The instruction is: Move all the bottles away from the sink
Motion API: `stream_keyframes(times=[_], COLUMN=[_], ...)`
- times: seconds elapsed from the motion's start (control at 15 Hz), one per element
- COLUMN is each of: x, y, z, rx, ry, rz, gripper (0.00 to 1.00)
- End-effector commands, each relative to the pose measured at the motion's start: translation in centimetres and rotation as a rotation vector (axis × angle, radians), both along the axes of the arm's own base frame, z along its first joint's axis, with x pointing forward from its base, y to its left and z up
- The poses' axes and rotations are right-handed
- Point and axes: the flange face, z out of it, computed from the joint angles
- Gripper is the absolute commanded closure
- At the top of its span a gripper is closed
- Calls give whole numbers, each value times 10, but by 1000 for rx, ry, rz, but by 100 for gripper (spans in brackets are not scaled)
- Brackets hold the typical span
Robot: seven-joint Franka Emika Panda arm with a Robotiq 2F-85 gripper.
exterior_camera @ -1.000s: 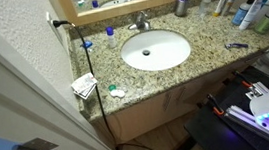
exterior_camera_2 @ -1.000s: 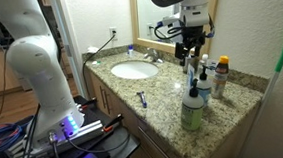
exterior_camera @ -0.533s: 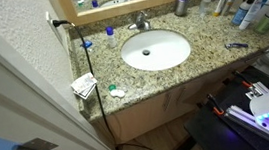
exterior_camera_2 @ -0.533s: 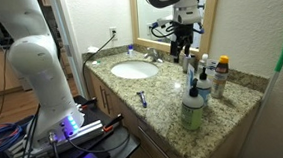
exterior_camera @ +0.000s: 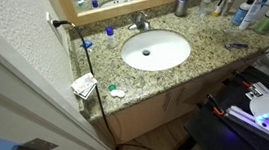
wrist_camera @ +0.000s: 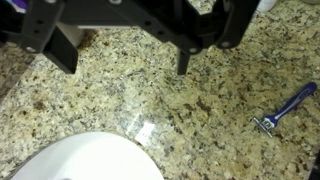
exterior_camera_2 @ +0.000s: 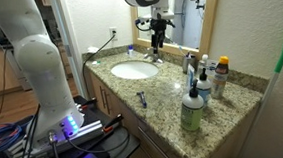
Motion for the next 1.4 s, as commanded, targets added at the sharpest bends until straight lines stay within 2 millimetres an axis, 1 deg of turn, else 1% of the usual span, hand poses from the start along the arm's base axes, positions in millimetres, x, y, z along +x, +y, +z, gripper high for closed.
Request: stream_keyframes(times=[0.0, 0.07, 0.13, 0.2, 0.33, 0.4, 0.47, 0.53, 0.6, 0.67, 0.73, 0.8, 0.87, 1.0, 1.07, 1.13, 1.2, 1.27, 1.33], x=[11, 13, 16, 19, 25, 24, 27, 25, 23, 22, 23, 25, 27, 38, 43, 47, 54, 59, 40], y=[36, 65, 98, 125, 191, 225, 189, 218, 234, 240, 237, 239, 251, 295, 321, 342, 365, 383, 360], z=[-10, -7, -3, 4, 15, 24, 10, 18, 22, 25, 25, 13, 9, 17, 28, 41, 57, 69, 52], rx=[-71, -71, -77, -82, -90, -87, -80, -83, -85, -86, -86, -155, -154, -120, -79, -58, -40, -16, -58], ry=[48, 46, 39, 22, -16, -43, -10, -26, -36, -41, -42, 19, 17, -38, -71, -102, -134, -127, -121], rz=[124, 193, 245, 301, 422, 483, 405, 451, 473, 483, 479, 506, 543, 633, 674, 699, 711, 715, 692], gripper=[0, 0, 0, 0, 0, 0, 0, 0, 0, 0, 0, 0, 0, 0, 0, 0, 0, 0, 0])
